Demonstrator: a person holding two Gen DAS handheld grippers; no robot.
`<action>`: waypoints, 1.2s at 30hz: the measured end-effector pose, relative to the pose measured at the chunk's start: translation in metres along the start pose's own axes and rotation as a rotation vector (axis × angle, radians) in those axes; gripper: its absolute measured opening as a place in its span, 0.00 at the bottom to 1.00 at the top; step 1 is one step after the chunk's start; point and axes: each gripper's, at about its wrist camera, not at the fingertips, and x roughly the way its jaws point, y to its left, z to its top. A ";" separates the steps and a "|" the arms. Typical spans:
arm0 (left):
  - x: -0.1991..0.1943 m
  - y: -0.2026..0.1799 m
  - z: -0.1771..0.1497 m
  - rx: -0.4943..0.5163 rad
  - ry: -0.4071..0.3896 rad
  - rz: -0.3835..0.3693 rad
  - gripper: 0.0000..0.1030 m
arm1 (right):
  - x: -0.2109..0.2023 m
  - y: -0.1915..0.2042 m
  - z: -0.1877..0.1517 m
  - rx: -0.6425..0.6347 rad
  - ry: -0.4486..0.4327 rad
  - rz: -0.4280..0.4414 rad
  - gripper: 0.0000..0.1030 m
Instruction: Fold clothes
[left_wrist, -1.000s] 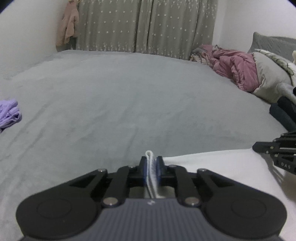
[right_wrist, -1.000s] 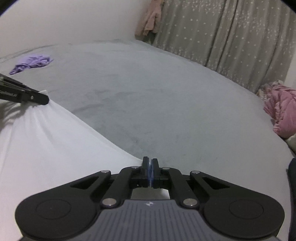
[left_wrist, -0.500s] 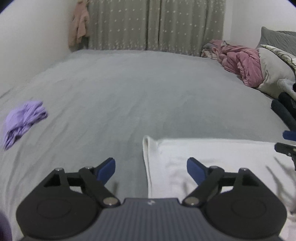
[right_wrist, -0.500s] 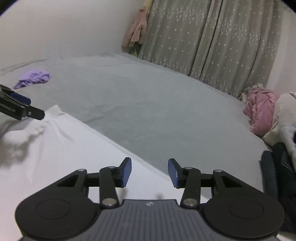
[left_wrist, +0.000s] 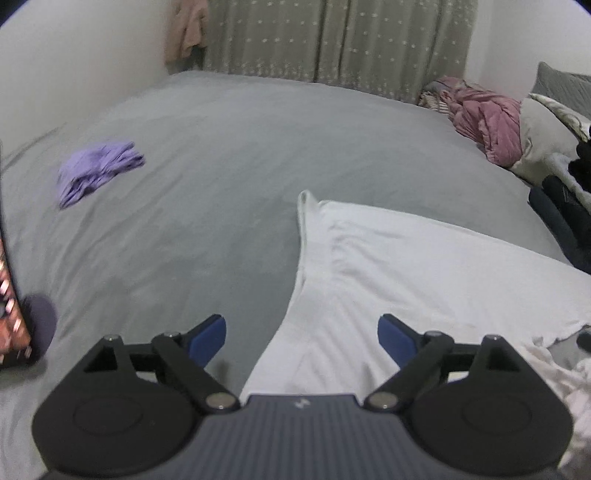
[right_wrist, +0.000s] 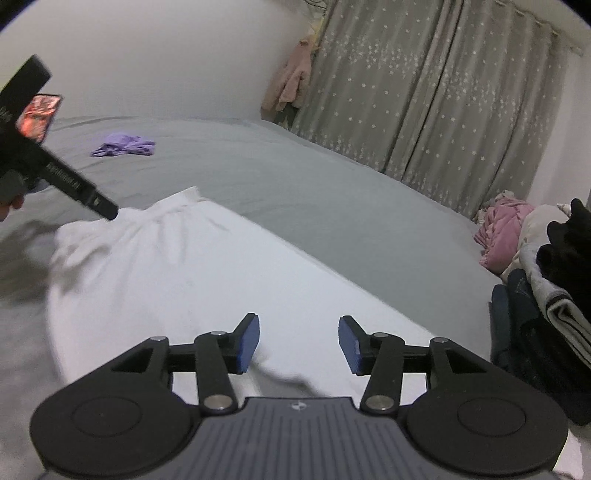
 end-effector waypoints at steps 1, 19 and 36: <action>-0.005 0.008 -0.005 -0.034 0.010 -0.003 0.87 | -0.005 0.004 -0.003 -0.004 -0.001 0.006 0.45; 0.012 0.063 -0.033 -0.455 0.077 -0.183 0.25 | -0.027 0.097 -0.030 -0.202 -0.033 0.232 0.37; 0.001 0.067 -0.028 -0.364 0.059 0.053 0.04 | 0.004 0.124 -0.013 -0.171 -0.014 0.308 0.04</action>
